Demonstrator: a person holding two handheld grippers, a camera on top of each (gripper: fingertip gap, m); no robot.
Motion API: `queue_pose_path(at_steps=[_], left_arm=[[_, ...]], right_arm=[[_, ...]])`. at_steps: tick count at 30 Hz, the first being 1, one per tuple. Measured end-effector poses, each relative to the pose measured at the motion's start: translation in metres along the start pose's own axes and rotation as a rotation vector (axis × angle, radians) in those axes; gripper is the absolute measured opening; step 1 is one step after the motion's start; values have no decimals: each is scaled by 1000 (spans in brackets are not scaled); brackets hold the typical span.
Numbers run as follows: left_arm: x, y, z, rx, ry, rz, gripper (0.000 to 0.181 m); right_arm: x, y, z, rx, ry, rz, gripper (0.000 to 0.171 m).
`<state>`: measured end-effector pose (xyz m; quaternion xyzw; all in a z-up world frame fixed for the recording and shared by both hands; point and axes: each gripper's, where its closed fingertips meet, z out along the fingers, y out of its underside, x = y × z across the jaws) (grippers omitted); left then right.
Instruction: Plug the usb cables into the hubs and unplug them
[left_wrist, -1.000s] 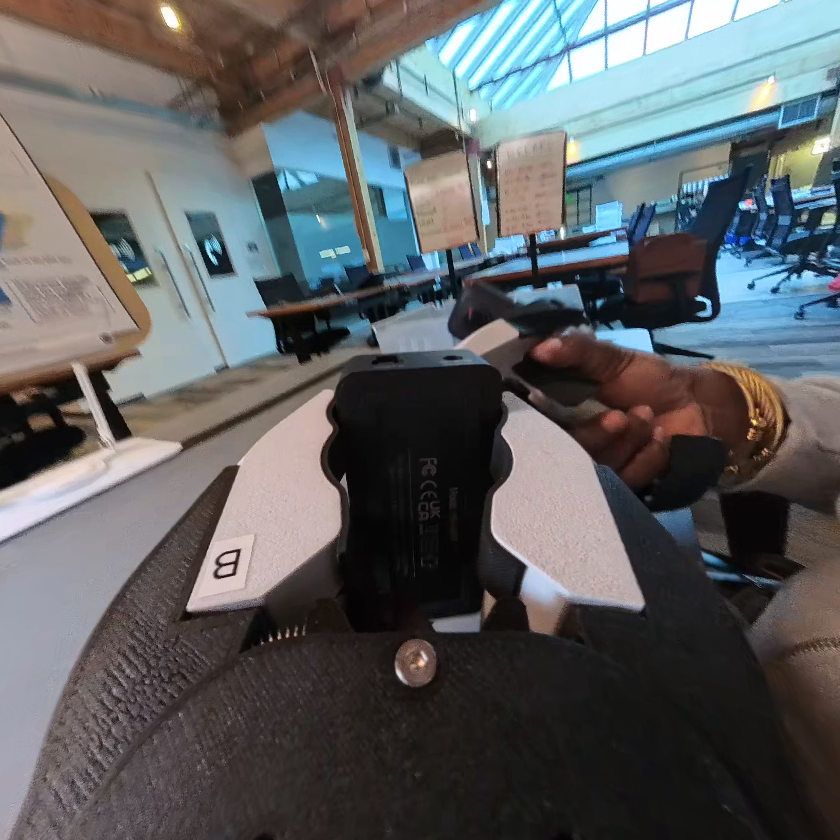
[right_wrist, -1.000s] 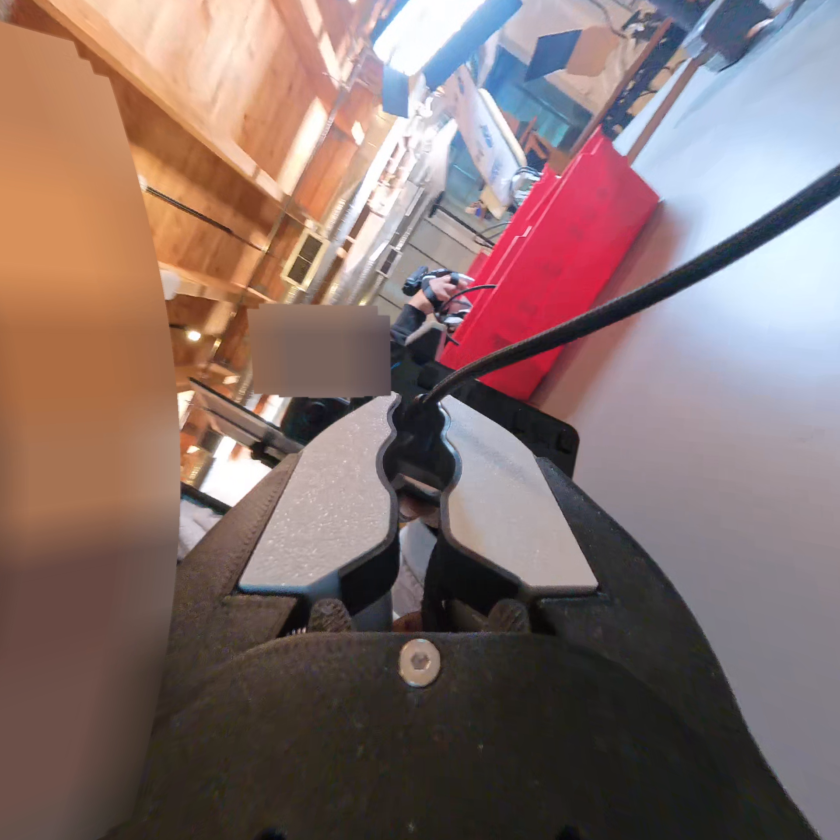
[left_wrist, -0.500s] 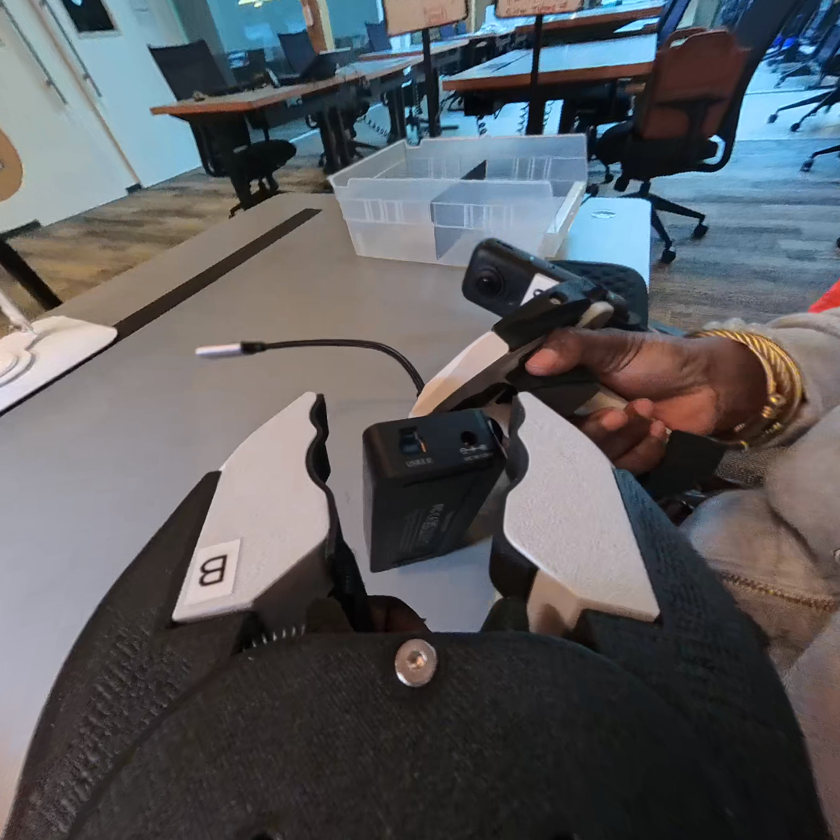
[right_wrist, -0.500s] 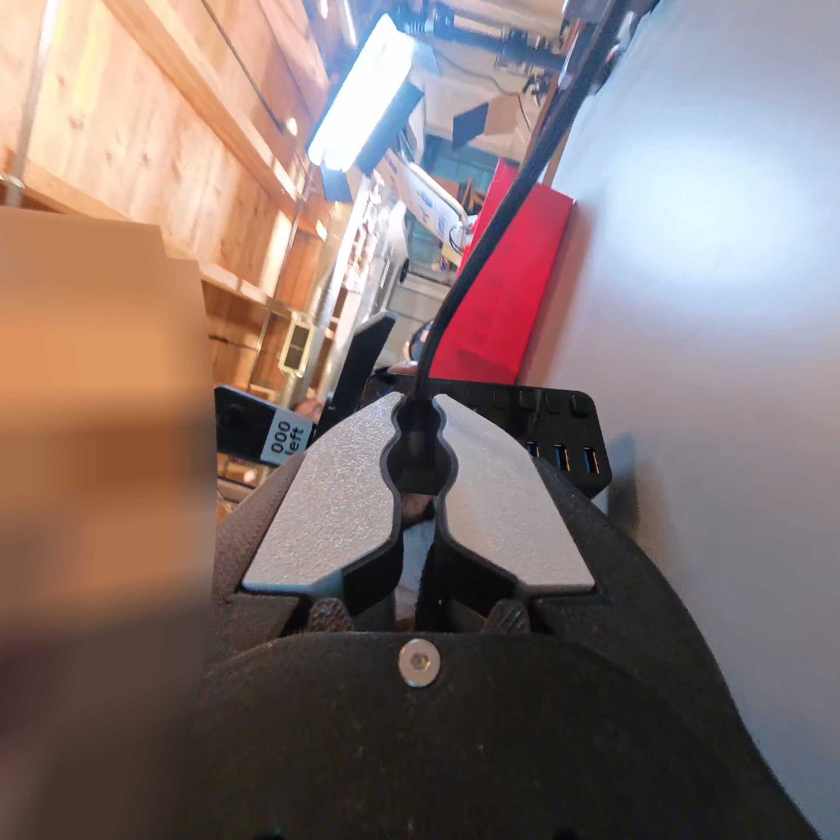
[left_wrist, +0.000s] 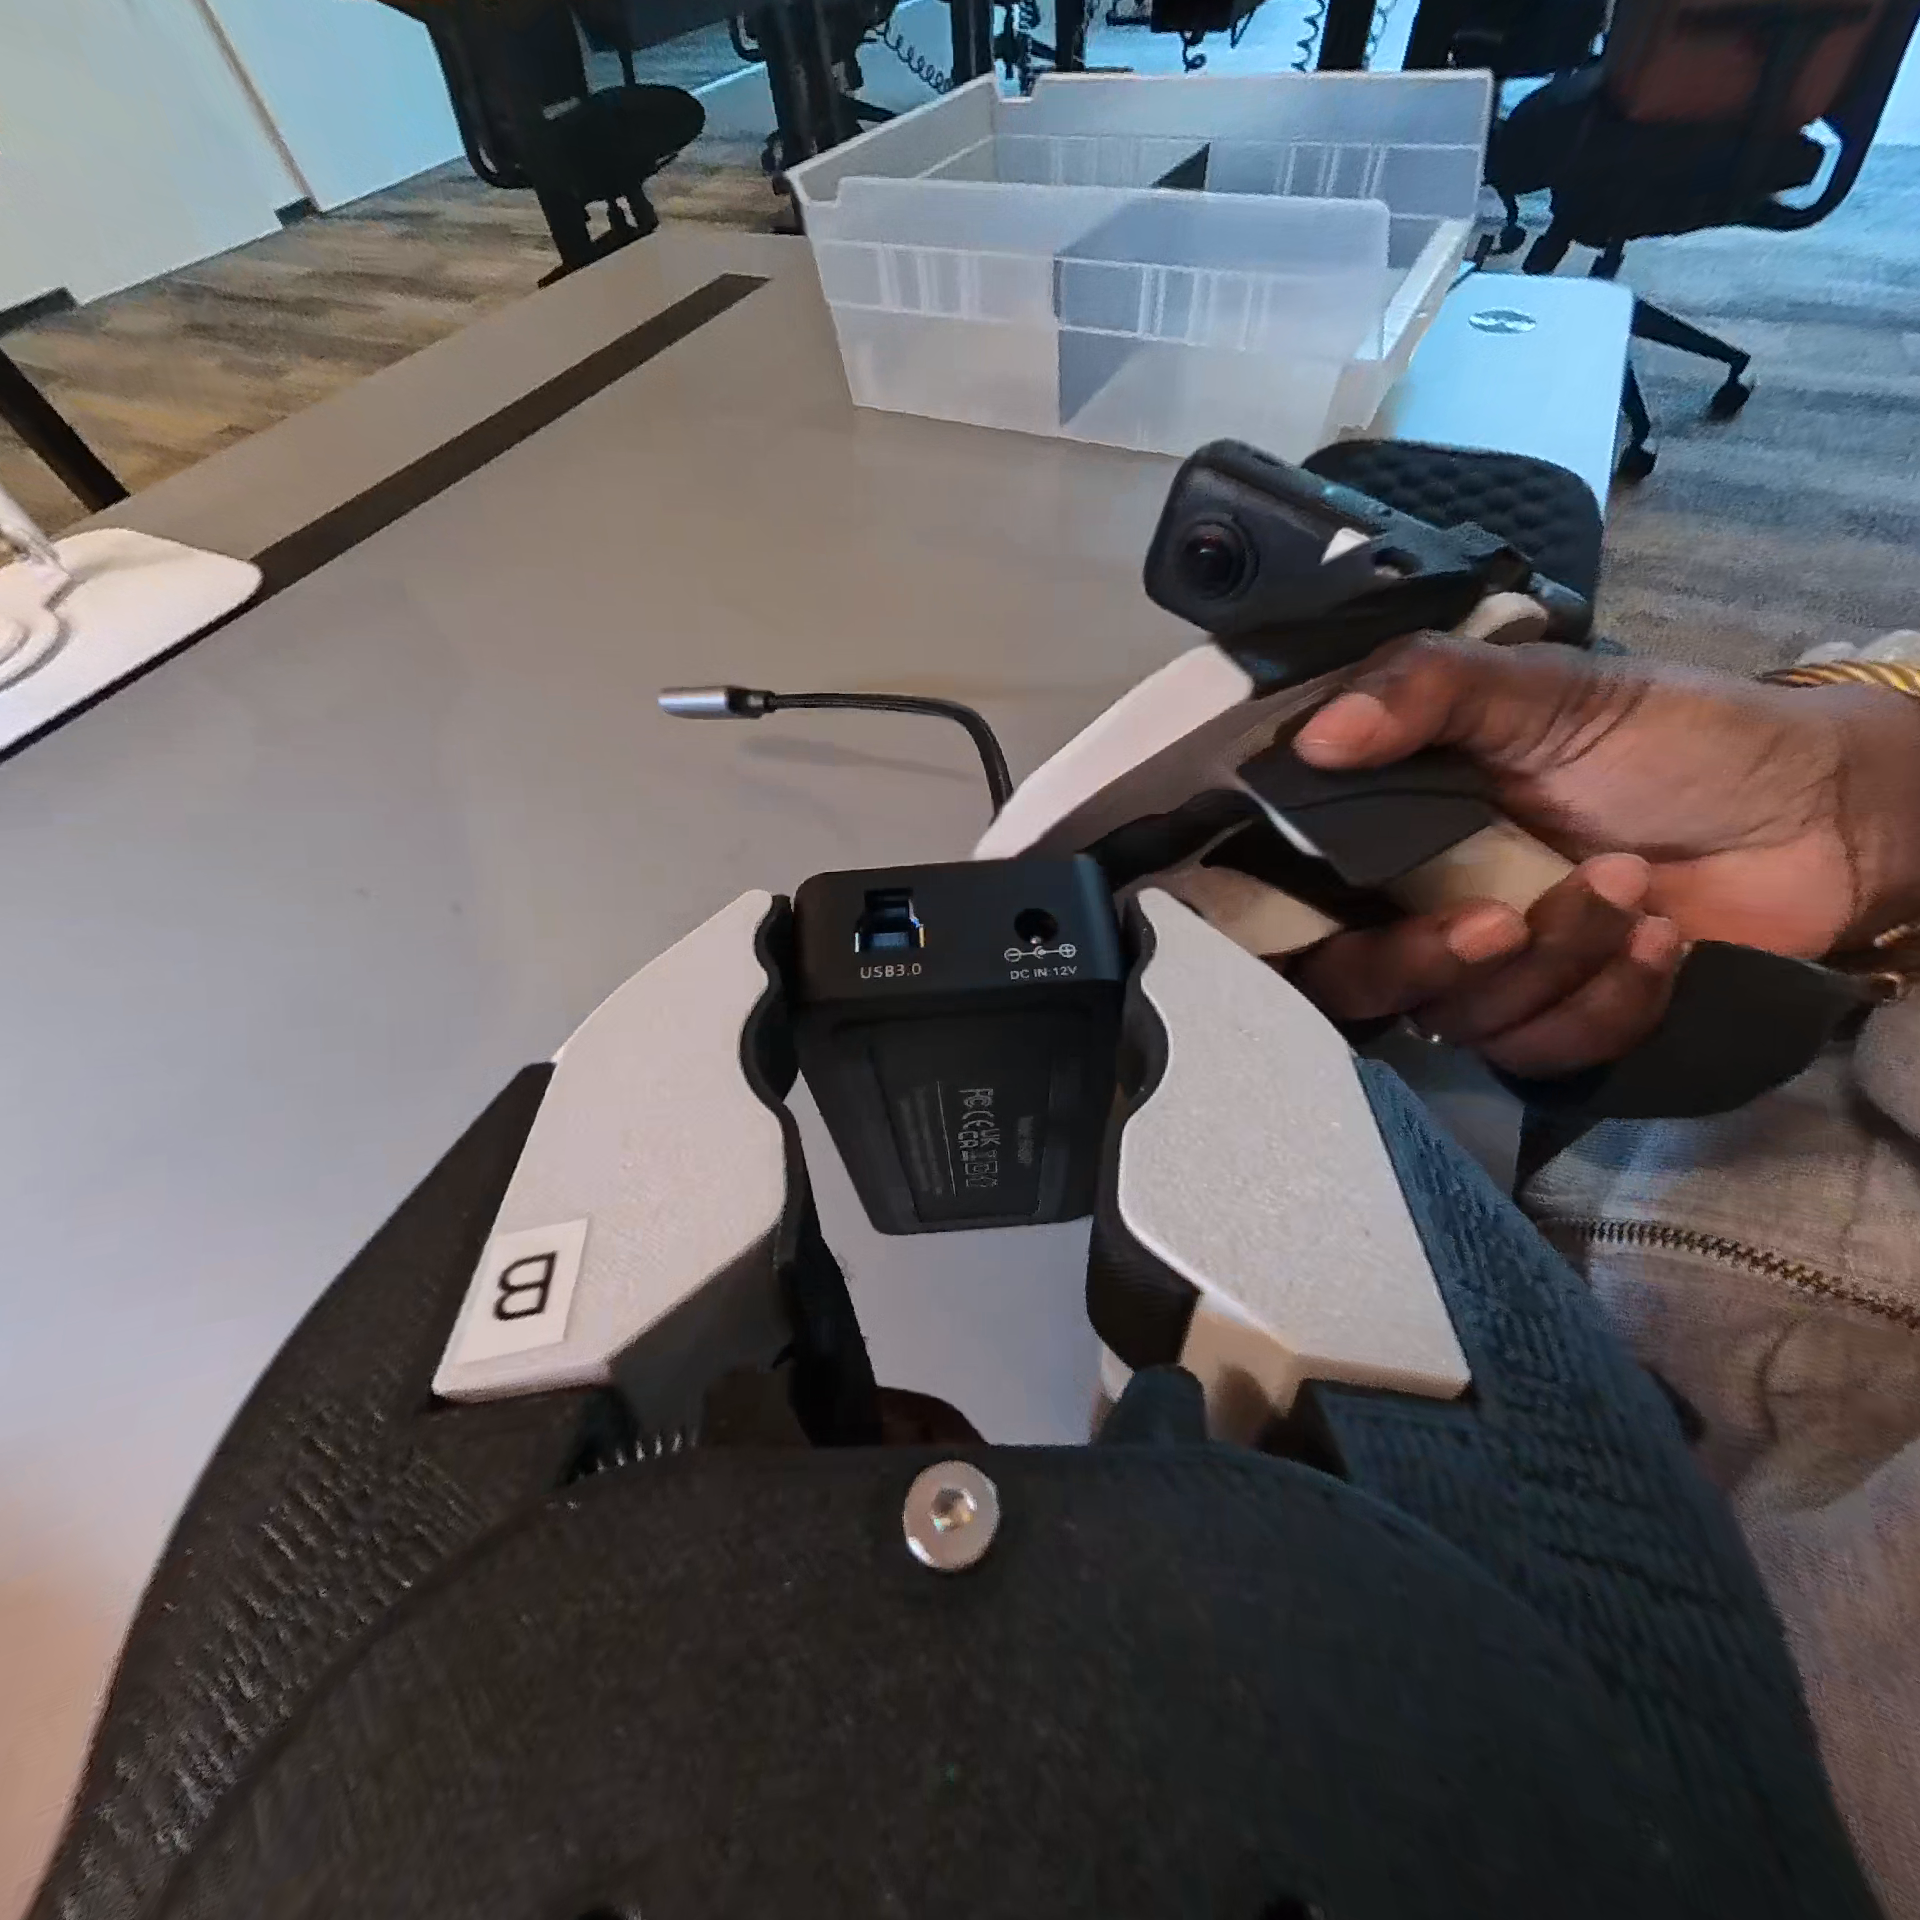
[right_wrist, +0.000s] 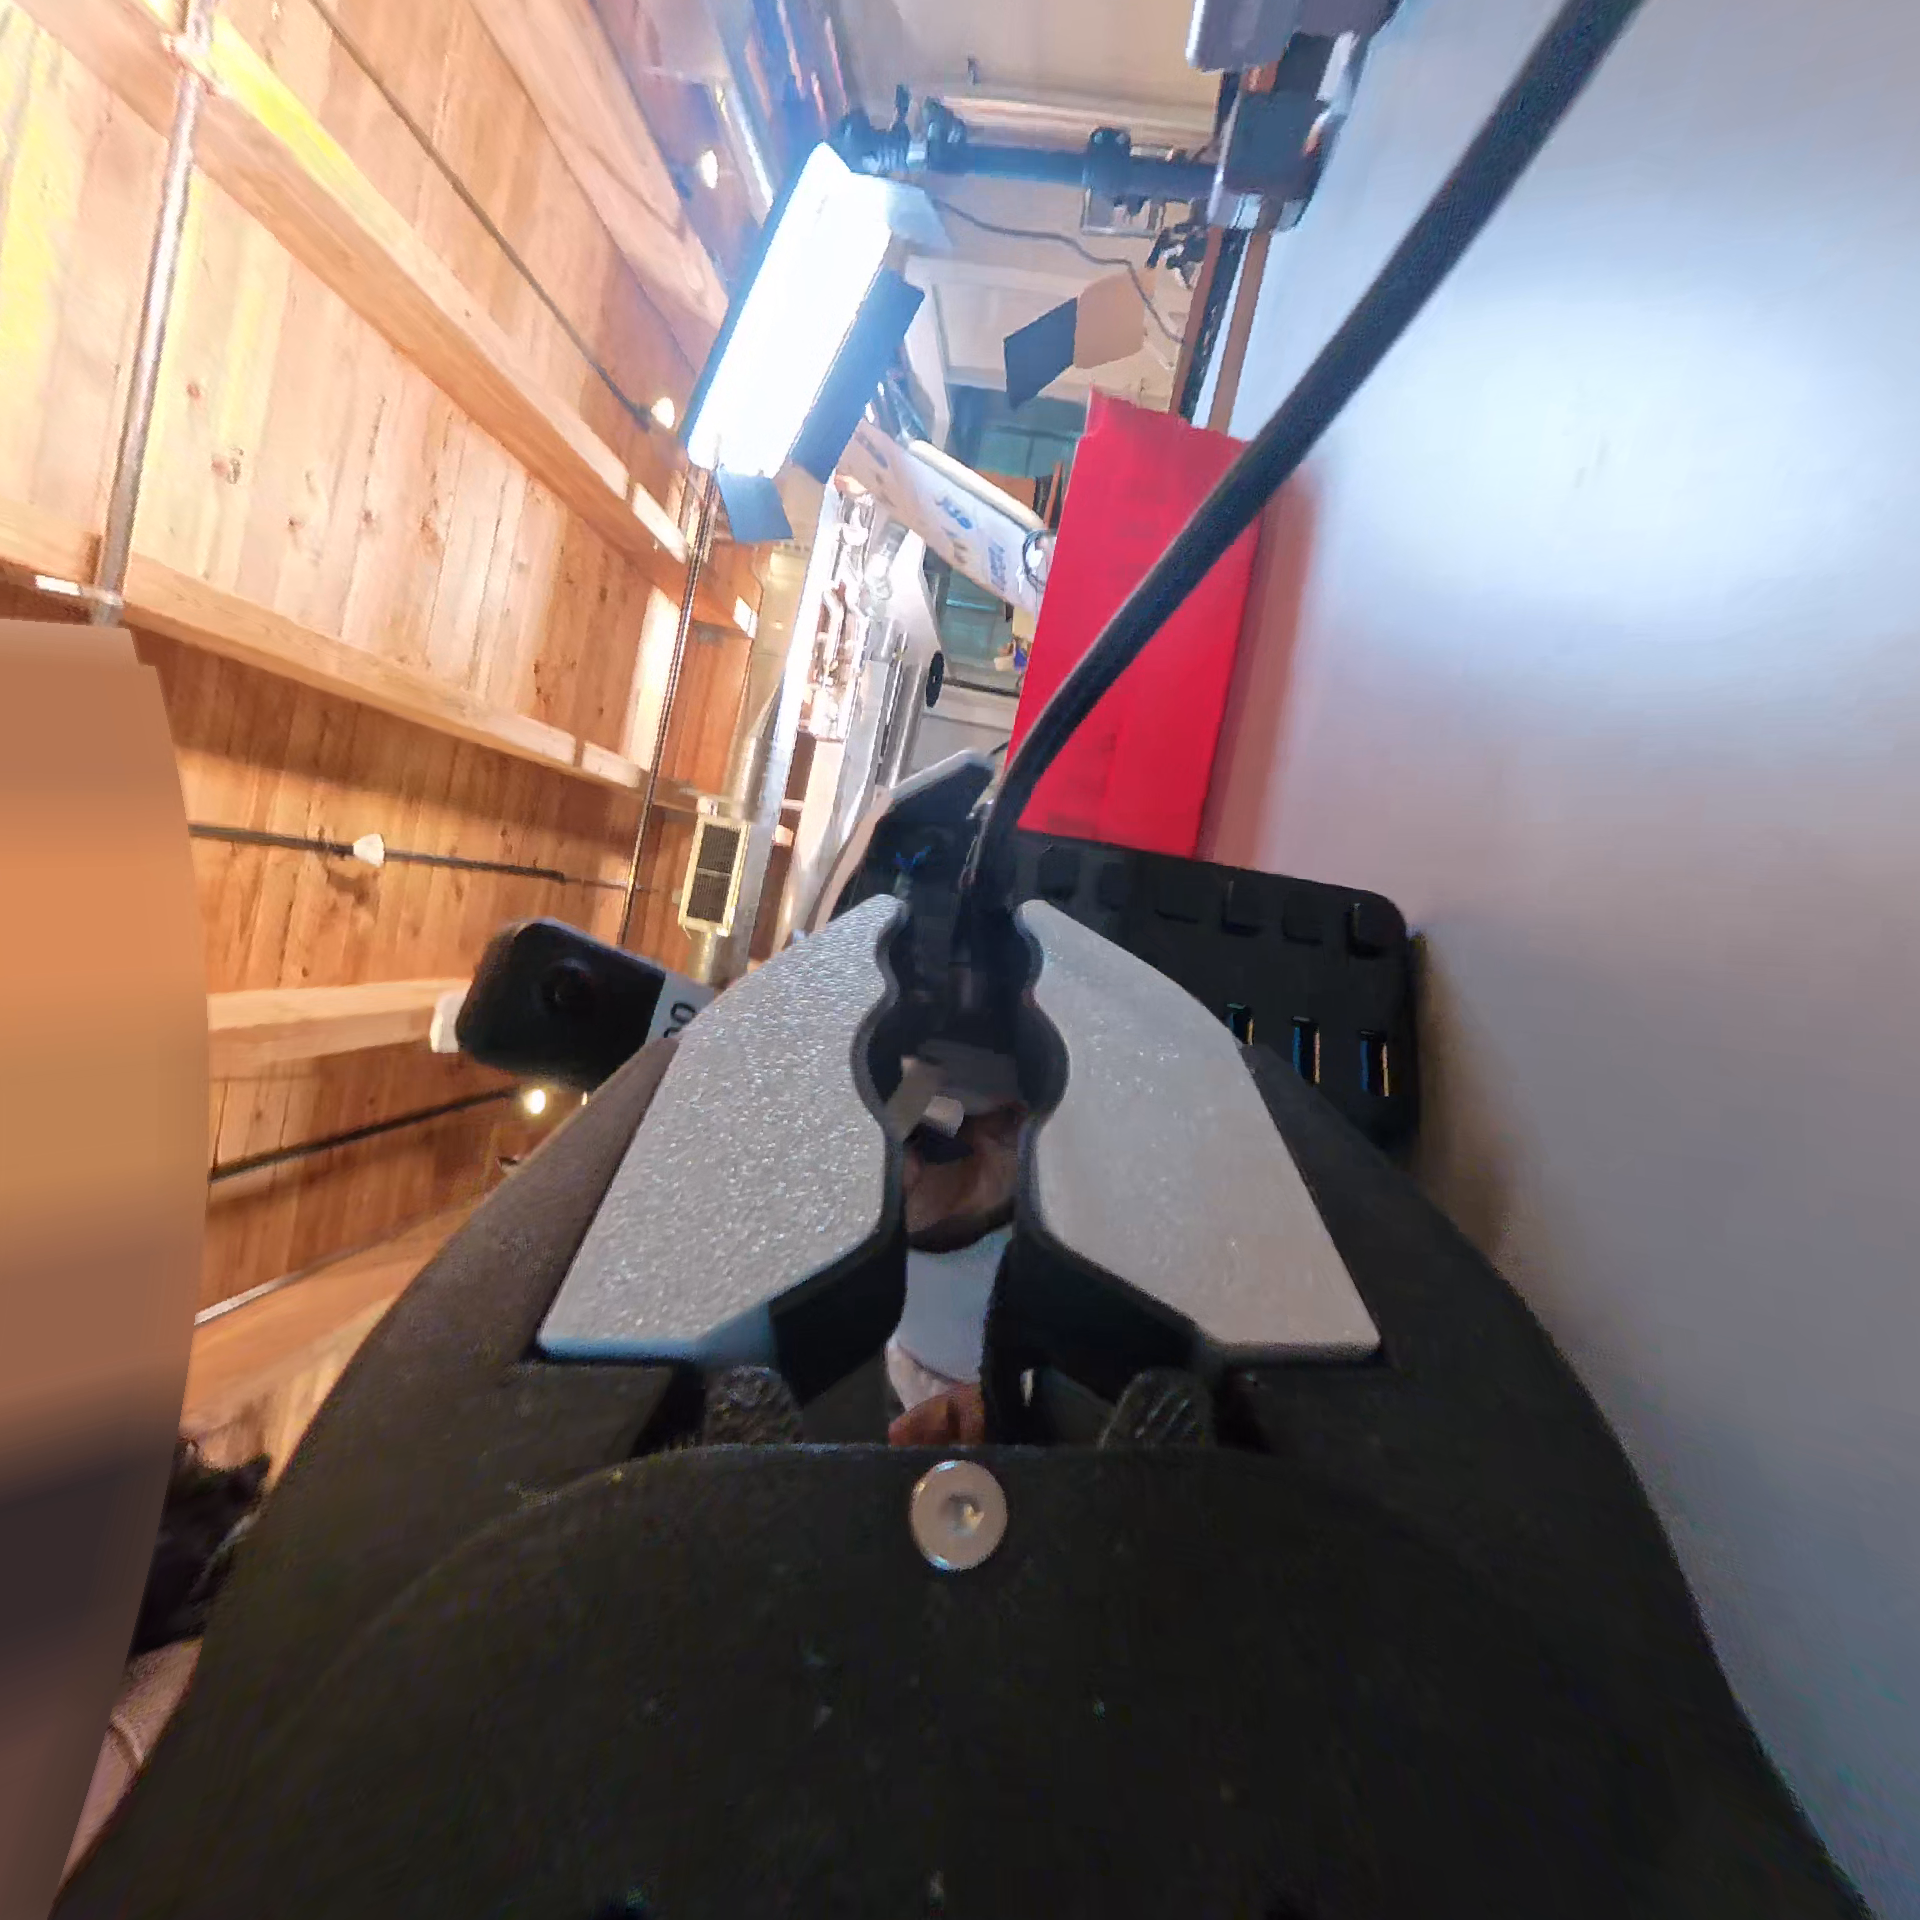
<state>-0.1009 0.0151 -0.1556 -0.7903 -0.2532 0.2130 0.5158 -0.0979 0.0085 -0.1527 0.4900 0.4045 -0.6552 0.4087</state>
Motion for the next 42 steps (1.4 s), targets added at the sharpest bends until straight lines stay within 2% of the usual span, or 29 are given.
queue_pose_path(at_steps=[7, 18, 23, 26, 28, 29, 31, 33, 36, 38, 42], left_arm=[[-2, 2, -2, 10, 43, -31, 61], [-2, 3, 2, -36, 31, -22, 61], [-5, 2, 6, -48, 16, -25, 61], [-5, 3, 5, -54, 6, -26, 61], [-4, 20, 8, -124, 12, -21, 61], [-4, 27, 13, -109, 8, -35, 61], [-7, 20, 12, -59, -25, 4, 60], [-12, 0, 7, 26, -70, 84, 60], [-15, -26, -1, 153, -92, 100, 61], [-20, -32, -1, 202, -123, 68, 74], [-19, -45, -13, 383, -153, 61, 81]], right_arm=[[4, 5, 1, -28, 88, -168, 11], [5, 0, 0, 6, 101, -180, 9], [7, -6, 0, 15, 68, -113, 9], [5, -6, 0, 14, 118, -218, 9], [2, -12, -2, 27, 190, -378, 10], [5, -13, -3, 19, 230, -446, 11], [4, -14, -2, 31, 167, -404, 11], [-4, -18, 0, 35, 130, -395, 9], [-29, -23, 6, 58, 38, -443, 9], [-44, -22, 10, 58, -39, -443, 9], [-56, -8, 15, 23, -131, -388, 9]])
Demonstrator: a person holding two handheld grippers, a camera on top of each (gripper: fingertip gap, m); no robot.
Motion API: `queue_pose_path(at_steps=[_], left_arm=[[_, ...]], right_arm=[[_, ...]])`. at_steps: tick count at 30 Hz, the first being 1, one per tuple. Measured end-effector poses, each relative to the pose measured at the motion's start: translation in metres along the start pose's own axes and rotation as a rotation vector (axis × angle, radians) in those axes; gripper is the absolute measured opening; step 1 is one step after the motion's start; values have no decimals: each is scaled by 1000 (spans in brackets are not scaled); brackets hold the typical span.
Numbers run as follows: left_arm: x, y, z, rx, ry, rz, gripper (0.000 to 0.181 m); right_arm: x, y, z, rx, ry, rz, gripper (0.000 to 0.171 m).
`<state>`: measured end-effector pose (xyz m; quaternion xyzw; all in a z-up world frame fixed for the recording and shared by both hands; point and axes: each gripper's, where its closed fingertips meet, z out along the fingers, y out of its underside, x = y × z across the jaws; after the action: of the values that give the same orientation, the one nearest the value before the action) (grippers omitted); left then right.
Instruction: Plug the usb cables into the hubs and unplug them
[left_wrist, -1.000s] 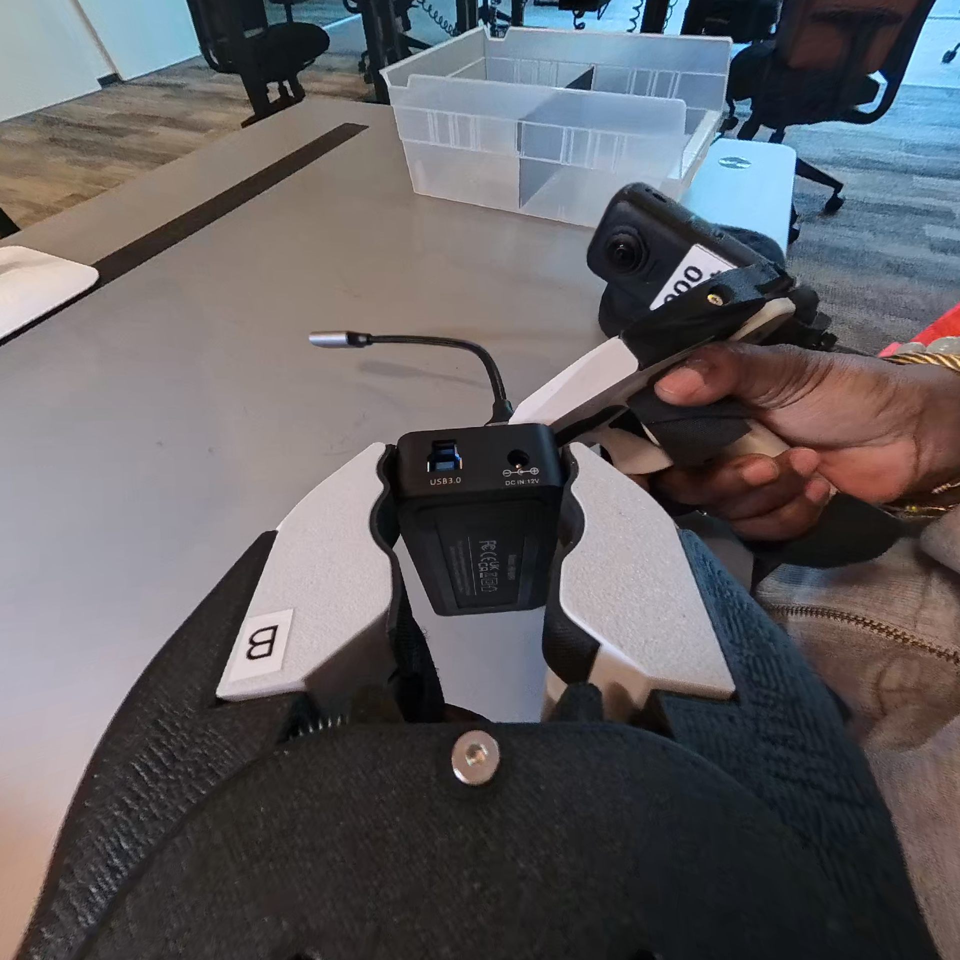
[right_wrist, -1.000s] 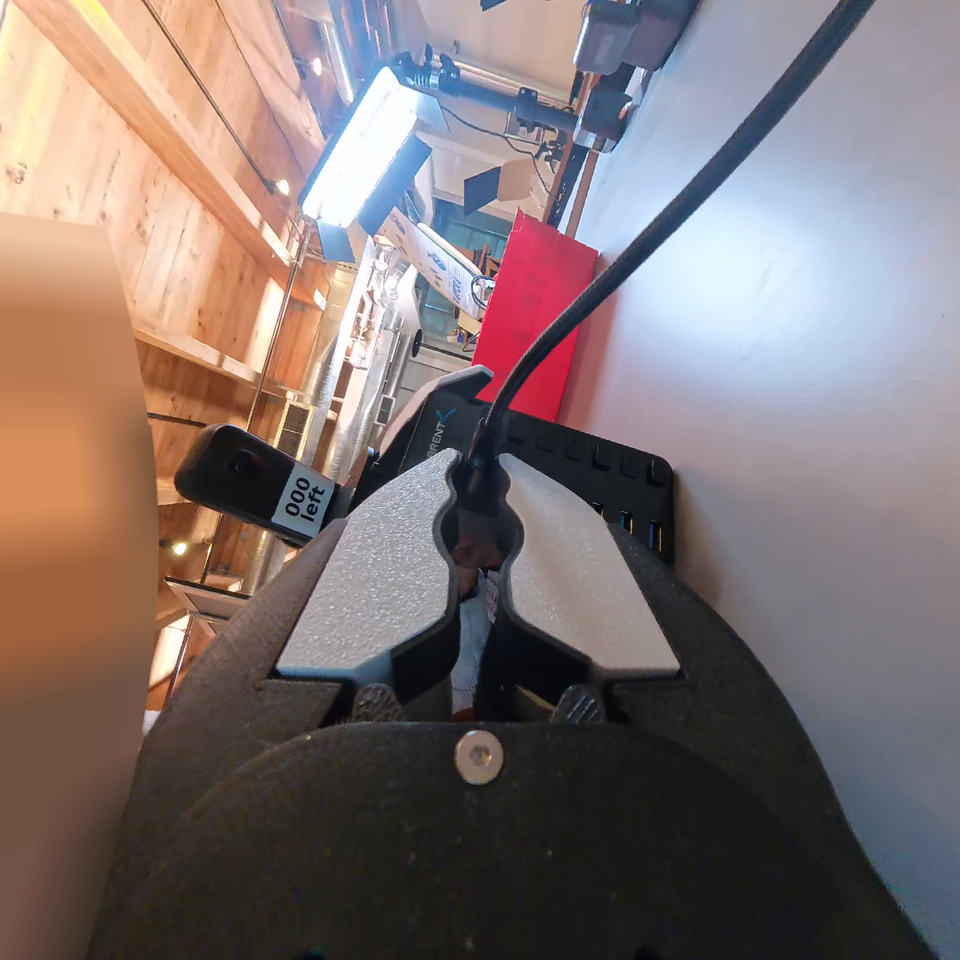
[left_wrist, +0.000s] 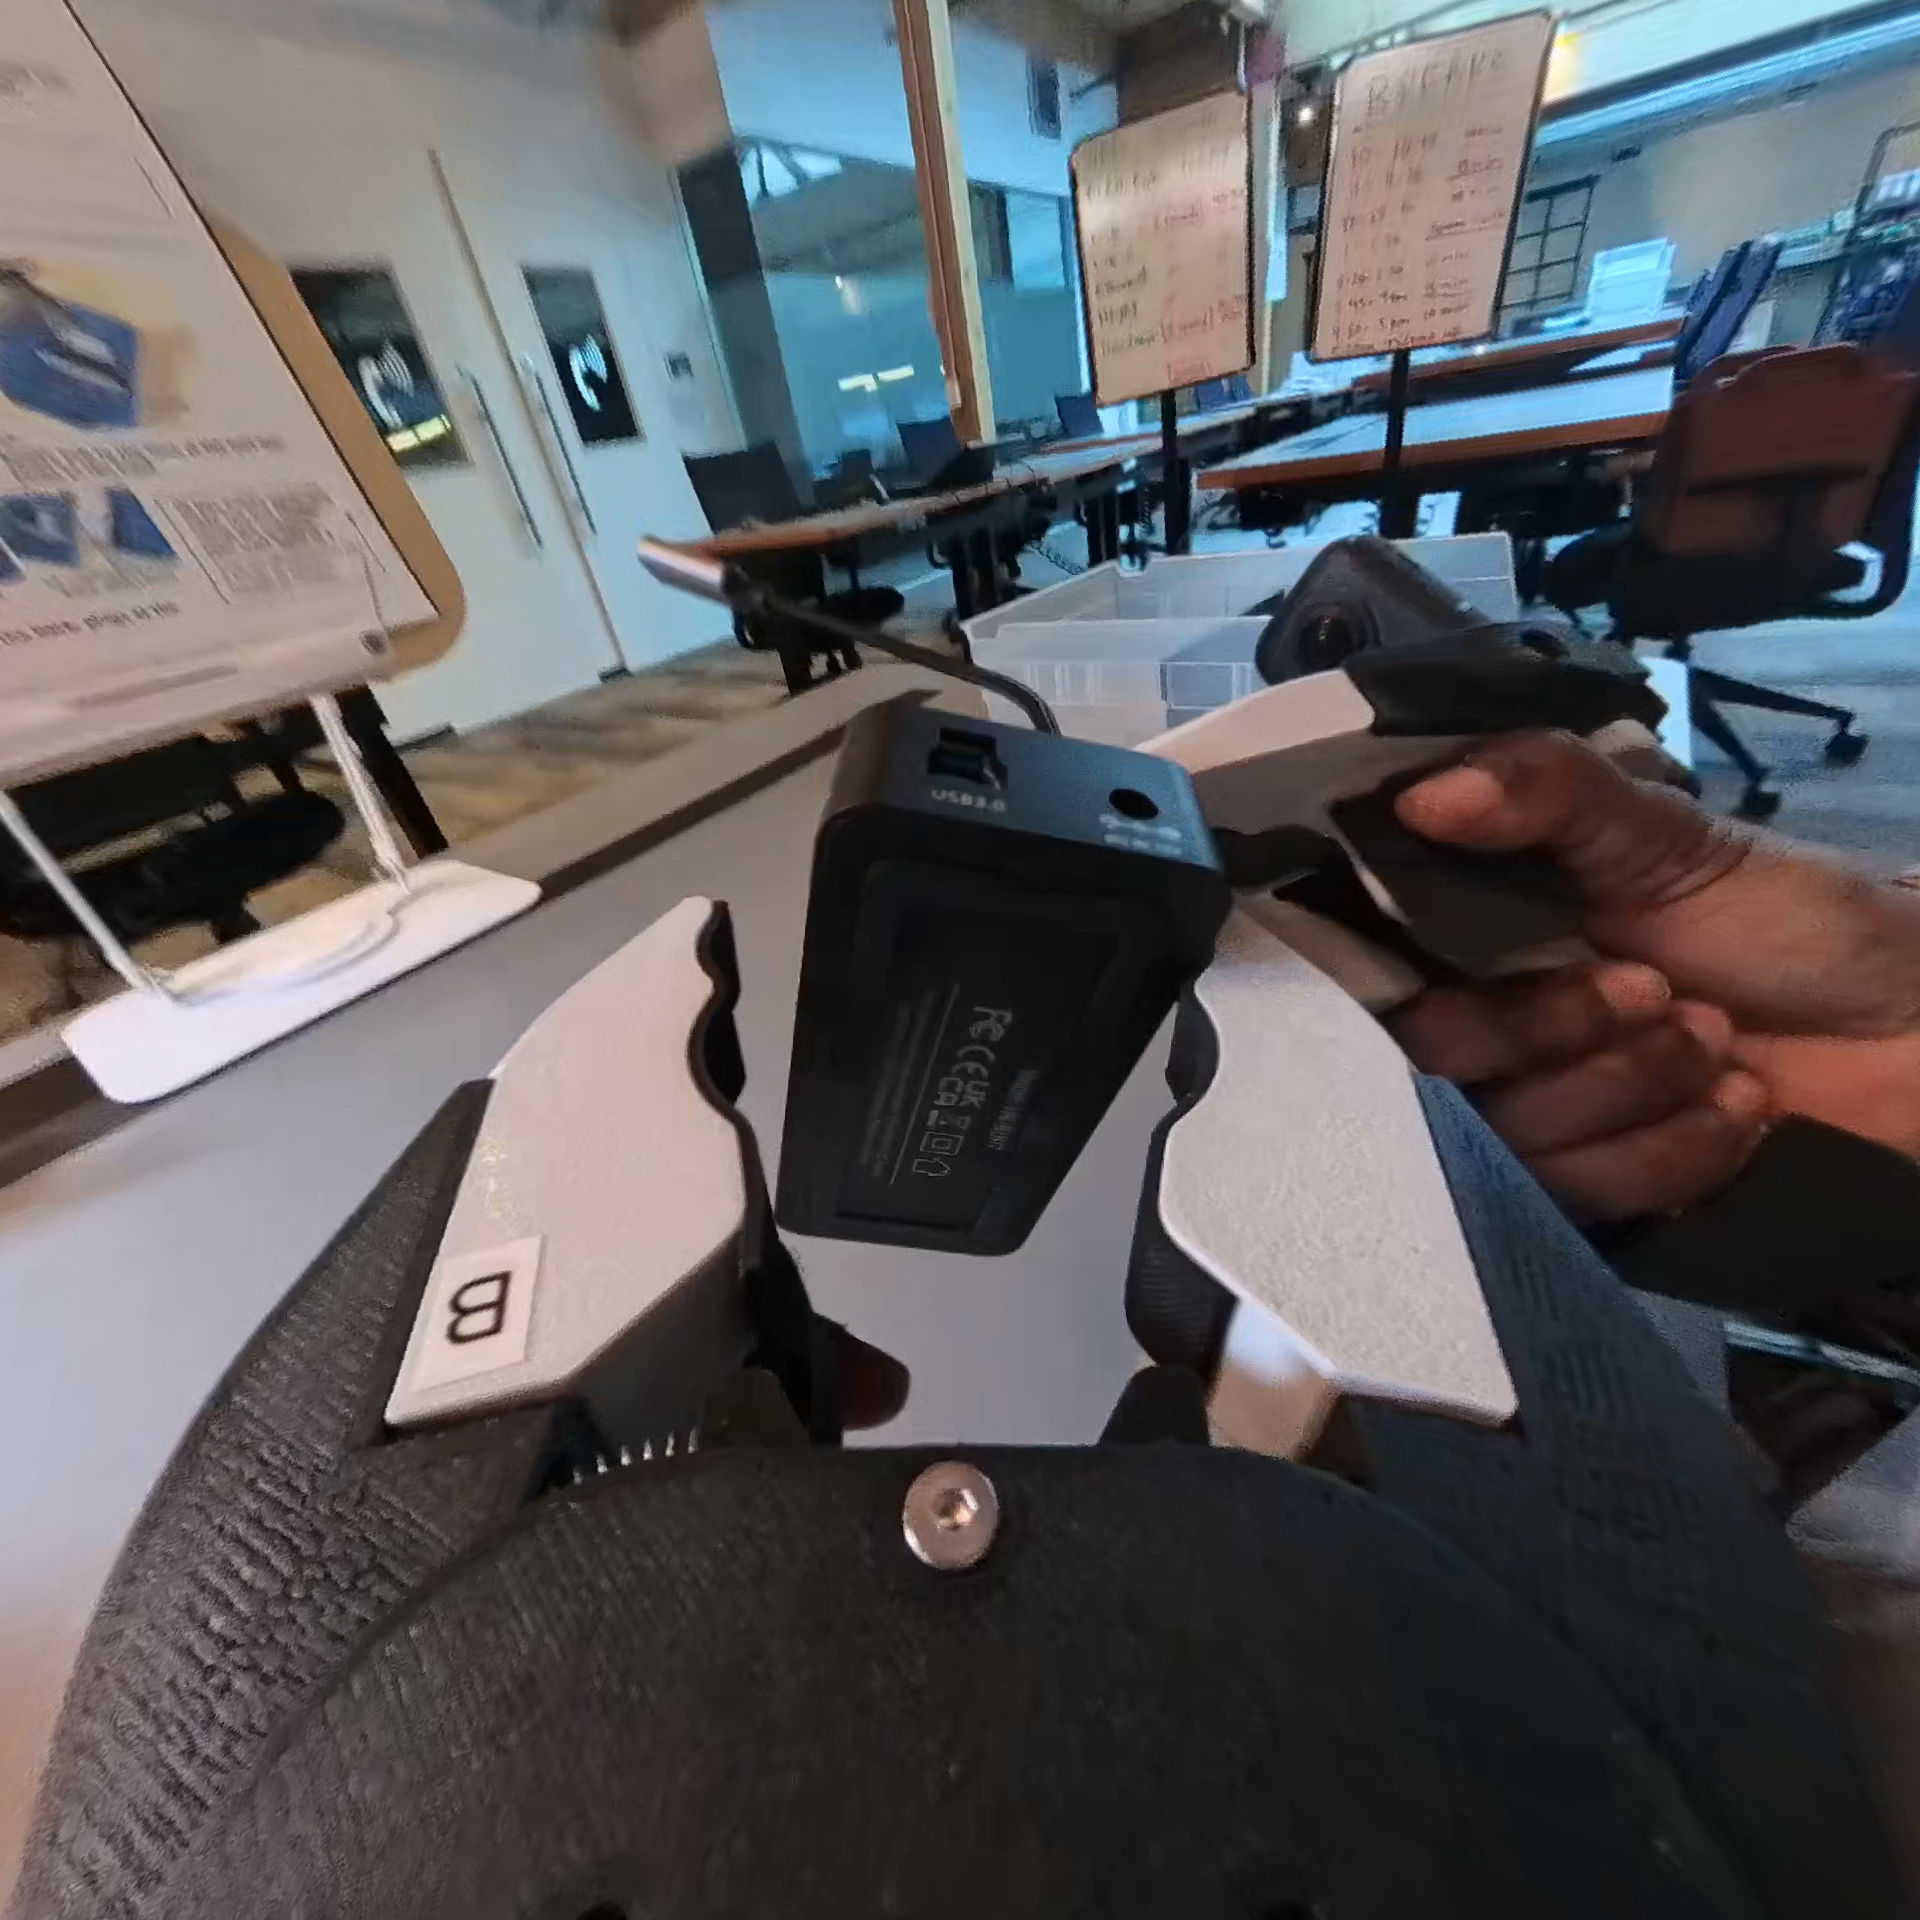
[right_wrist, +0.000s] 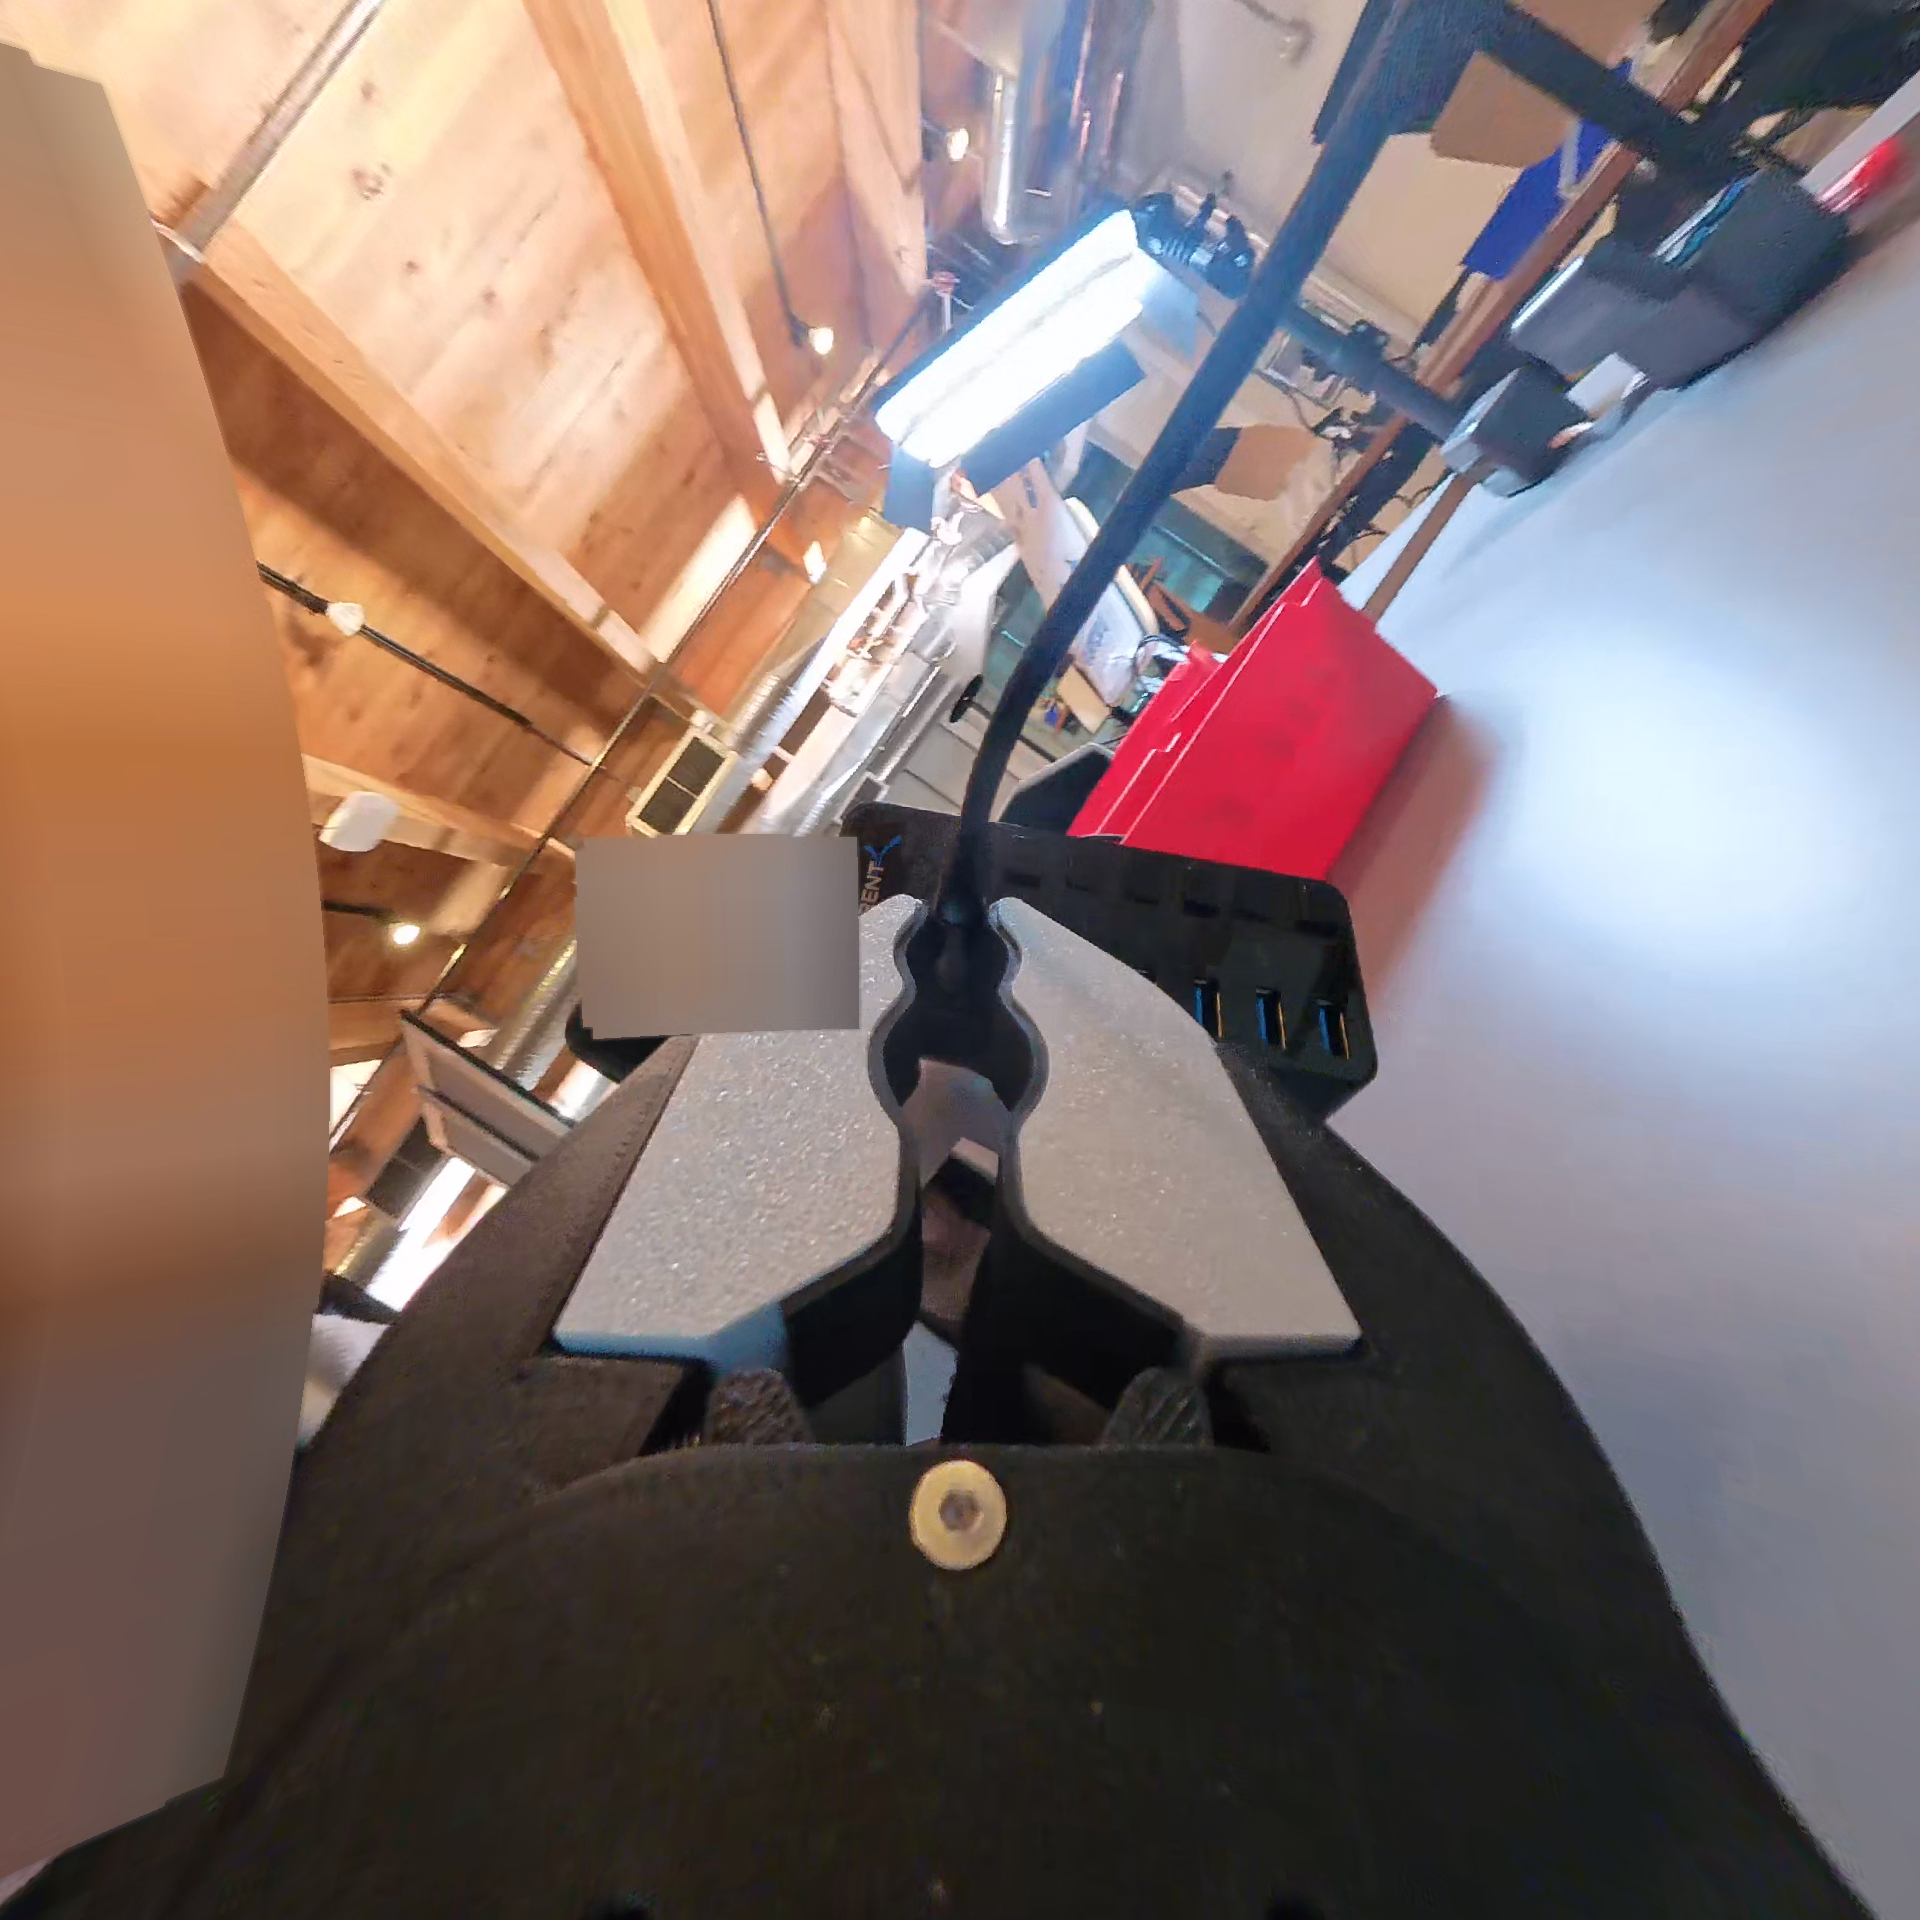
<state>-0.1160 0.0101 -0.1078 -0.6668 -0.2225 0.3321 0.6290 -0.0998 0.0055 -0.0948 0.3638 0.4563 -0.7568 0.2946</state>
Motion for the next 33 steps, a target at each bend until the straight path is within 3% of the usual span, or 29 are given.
queue_pose_path(at_steps=[1, 4, 11, 13, 14, 15, 17, 22, 25, 29, 33], left_arm=[[4, 0, -2, 1, 7, 45, 71], [6, 5, -7, -22, -16, 208, 65], [-2, 9, -9, -22, -136, 260, 61], [-17, 14, -22, -32, -222, 315, 60], [-25, 14, -30, -19, -225, 271, 60], [-27, 6, -33, 27, -186, 177, 60], [-23, -19, -35, 155, -137, 110, 61], [-14, -41, -27, 211, -185, 150, 62], [-12, -39, -32, 189, -177, 199, 62], [-32, -47, -50, 254, -227, 113, 61], [-43, -53, -59, 312, -230, 10, 63]], right_arm=[[-1, 2, 0, -7, -11, 8, 9], [-4, 9, -1, -48, -41, 10, 8], [1, 2, 1, 17, 19, -71, 8], [2, -77, -40, 405, 57, -131, 8], [1, -112, -67, 501, 93, -217, 8], [-1, -124, -78, 480, 140, -305, 8], [-5, -99, -60, 232, 139, -334, 9], [-39, -92, -44, 63, 91, -514, 9], [-28, -106, -74, -28, 273, -647, 9], [-7, -168, -163, 34, 748, -824, 9], [-3, -208, -243, 116, 1076, -873, 9]])
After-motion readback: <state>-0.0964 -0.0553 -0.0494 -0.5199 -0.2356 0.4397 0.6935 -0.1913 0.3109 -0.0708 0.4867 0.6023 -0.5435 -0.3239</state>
